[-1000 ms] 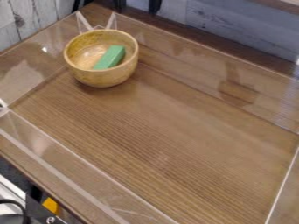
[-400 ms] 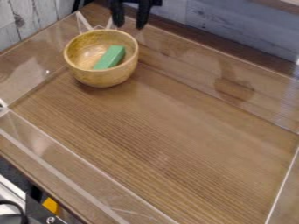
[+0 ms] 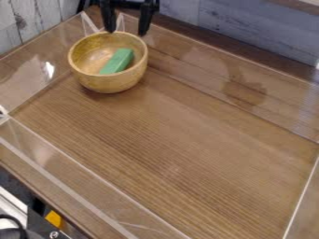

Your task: Remove the green block from inside the brown bowl and put it on the table

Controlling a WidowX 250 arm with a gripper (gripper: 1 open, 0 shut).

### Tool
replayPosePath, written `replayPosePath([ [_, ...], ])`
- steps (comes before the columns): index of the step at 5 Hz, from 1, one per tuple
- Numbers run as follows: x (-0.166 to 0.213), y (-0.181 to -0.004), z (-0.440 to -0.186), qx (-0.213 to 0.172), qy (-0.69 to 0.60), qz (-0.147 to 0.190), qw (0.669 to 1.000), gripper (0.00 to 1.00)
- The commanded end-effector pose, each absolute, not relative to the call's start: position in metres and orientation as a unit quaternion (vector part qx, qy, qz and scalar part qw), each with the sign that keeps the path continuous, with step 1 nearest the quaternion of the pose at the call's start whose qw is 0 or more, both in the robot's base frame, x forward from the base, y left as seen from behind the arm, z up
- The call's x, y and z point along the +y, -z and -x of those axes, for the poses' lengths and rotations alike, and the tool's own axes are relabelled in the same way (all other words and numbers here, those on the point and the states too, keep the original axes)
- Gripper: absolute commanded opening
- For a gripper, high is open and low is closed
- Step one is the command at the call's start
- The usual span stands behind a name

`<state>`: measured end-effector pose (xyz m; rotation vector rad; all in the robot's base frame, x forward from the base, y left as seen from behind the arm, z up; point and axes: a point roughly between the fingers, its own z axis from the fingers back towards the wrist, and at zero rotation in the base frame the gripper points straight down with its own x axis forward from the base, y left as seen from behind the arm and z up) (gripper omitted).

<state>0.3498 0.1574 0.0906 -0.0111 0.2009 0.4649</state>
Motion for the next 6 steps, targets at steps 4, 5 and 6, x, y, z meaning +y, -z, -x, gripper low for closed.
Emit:
replayPosePath([
  [4, 0.176, -0.085, -0.348, 0.06, -0.246, -0.018, 0.967, 1.0],
  [5, 0.174, -0.082, -0.348, 0.057, -0.245, -0.018, 0.968, 1.0],
  [6, 0.174, -0.079, -0.348, 0.051, -0.222, -0.02, 0.974, 1.0],
])
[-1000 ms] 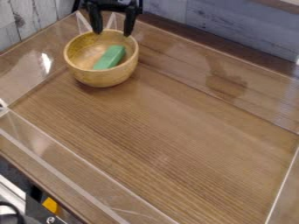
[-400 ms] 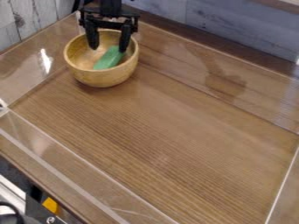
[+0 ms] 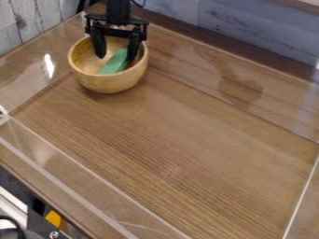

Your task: Remove the green block from inside the brown bowl and put it on the table

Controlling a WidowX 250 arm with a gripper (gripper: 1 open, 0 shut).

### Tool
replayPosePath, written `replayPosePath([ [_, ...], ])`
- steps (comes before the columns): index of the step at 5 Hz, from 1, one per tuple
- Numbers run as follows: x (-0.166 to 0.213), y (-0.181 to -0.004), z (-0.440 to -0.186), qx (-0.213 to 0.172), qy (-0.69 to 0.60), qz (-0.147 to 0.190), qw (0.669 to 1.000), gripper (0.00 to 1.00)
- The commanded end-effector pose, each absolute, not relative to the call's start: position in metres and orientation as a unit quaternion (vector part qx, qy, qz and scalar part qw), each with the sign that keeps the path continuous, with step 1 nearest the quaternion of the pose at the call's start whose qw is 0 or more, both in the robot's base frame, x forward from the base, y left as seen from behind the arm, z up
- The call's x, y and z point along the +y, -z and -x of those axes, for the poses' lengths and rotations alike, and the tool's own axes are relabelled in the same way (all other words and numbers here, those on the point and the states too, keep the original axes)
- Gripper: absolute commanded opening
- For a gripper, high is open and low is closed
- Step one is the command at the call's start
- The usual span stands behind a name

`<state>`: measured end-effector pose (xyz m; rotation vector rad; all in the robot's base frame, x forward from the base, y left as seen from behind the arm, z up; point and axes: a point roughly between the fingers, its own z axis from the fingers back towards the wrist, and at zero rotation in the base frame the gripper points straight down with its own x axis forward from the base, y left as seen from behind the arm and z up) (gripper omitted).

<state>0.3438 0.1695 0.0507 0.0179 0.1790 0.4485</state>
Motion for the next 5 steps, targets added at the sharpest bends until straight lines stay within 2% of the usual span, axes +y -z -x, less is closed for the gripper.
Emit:
replayPosePath([
  [1, 0.173, -0.077, -0.348, 0.045, -0.199, -0.022, 0.979, 1.0],
  [3, 0.197, -0.087, -0.342, 0.033, -0.158, -0.026, 0.987, 1.0],
  [5, 0.195, -0.093, -0.339, 0.015, -0.171, -0.022, 0.985, 1.0],
])
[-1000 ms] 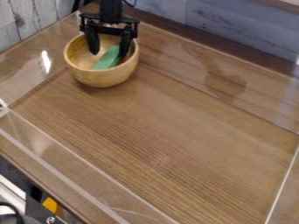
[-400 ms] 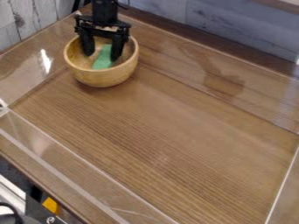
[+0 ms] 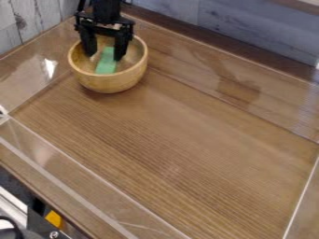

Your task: Remove the green block from inside the brown bowl and put it on the table

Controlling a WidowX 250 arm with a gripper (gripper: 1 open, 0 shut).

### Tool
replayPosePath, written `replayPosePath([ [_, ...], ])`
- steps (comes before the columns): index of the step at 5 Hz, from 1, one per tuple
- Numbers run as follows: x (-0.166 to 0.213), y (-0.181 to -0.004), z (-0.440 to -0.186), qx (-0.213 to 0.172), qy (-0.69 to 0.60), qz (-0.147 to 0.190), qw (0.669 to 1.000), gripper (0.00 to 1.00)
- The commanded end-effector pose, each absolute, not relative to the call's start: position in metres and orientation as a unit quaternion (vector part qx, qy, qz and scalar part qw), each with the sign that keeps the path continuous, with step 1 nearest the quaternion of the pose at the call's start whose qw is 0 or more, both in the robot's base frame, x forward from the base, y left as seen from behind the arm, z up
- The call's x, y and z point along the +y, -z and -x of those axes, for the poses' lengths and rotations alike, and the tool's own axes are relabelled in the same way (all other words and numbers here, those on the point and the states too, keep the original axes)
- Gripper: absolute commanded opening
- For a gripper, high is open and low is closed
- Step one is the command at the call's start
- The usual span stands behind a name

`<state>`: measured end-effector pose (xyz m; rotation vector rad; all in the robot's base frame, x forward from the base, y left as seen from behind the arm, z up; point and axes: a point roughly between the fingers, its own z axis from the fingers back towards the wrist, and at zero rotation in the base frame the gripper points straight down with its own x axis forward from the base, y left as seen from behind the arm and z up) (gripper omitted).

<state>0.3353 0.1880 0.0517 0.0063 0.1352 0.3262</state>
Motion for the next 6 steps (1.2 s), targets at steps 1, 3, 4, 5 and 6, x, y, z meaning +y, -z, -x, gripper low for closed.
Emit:
replayPosePath([
  [1, 0.196, -0.094, -0.342, 0.008, -0.157, -0.02, 0.987, 1.0],
  [3, 0.185, -0.08, -0.342, -0.007, -0.122, -0.017, 0.992, 1.0],
  [4, 0.175, -0.066, -0.34, -0.013, -0.103, -0.016, 0.994, 0.0],
  [5, 0.174, -0.064, -0.339, -0.02, -0.097, -0.016, 0.995, 0.0],
  [6, 0.167, -0.066, -0.347, -0.026, -0.083, -0.012, 0.996, 0.0],
])
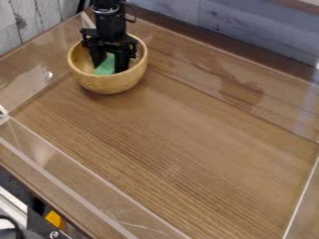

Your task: Remove the green block from inside the brown bowl and put it on the table

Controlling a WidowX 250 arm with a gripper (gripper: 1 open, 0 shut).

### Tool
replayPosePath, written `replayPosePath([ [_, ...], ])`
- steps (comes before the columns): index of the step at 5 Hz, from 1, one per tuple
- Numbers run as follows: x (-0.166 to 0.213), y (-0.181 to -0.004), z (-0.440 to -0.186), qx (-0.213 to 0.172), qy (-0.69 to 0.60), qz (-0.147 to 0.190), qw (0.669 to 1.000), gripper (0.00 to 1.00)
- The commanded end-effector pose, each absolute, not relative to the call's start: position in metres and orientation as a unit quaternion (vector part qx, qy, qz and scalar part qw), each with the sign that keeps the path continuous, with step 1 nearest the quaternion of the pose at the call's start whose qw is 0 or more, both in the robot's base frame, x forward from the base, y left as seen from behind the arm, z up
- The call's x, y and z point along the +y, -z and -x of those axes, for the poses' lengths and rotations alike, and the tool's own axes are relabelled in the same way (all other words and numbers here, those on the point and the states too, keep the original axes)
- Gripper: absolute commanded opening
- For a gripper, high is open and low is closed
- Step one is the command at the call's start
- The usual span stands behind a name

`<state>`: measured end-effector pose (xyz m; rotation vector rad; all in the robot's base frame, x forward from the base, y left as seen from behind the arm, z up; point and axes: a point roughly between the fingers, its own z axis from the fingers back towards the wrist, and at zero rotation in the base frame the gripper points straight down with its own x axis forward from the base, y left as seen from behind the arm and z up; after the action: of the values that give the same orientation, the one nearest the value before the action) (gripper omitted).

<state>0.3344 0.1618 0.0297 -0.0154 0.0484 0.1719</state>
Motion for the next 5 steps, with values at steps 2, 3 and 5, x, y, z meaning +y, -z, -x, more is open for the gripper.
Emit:
replayPosePath([
  [2, 0.17, -0.069, -0.35, -0.038, -0.074, -0.005, 0.997, 0.0],
  [3, 0.18, -0.07, -0.345, -0.042, -0.081, -0.002, 0.996, 0.0],
  [5, 0.191, -0.081, -0.348, -0.054, -0.082, 0.006, 0.995, 0.0],
])
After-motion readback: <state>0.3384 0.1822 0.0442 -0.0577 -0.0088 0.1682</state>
